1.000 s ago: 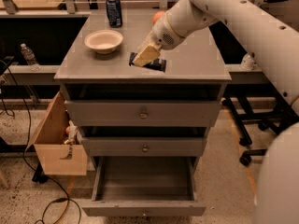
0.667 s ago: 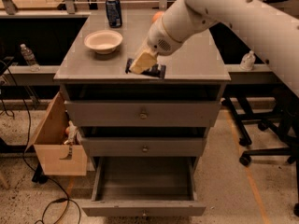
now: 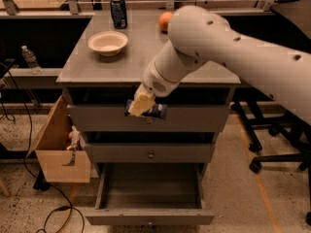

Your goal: Place rxbar blueberry into bottom drawer

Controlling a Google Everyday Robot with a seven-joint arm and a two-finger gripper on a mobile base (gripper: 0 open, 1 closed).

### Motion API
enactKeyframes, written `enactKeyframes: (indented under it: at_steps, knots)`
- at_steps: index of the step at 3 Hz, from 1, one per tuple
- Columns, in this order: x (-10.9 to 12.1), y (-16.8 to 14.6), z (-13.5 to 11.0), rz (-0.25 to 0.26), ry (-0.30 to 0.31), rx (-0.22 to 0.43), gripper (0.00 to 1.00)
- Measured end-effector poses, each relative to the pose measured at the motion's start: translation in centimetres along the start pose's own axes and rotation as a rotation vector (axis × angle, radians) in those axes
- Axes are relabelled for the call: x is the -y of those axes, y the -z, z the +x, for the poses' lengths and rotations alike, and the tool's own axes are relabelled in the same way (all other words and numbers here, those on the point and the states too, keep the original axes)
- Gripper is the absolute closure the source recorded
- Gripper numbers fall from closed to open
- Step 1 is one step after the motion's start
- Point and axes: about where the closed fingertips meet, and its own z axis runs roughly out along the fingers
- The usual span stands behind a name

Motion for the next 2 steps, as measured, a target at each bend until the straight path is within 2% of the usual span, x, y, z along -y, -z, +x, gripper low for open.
enactKeyframes:
  at_steps: [1,2]
  knots:
    - [-1.28,-3.91,4.84,-0.023,-0.051,0.001,1.0]
    - [-1.29,-3.9,4.81,-0.023,-0.05,0.001,1.0]
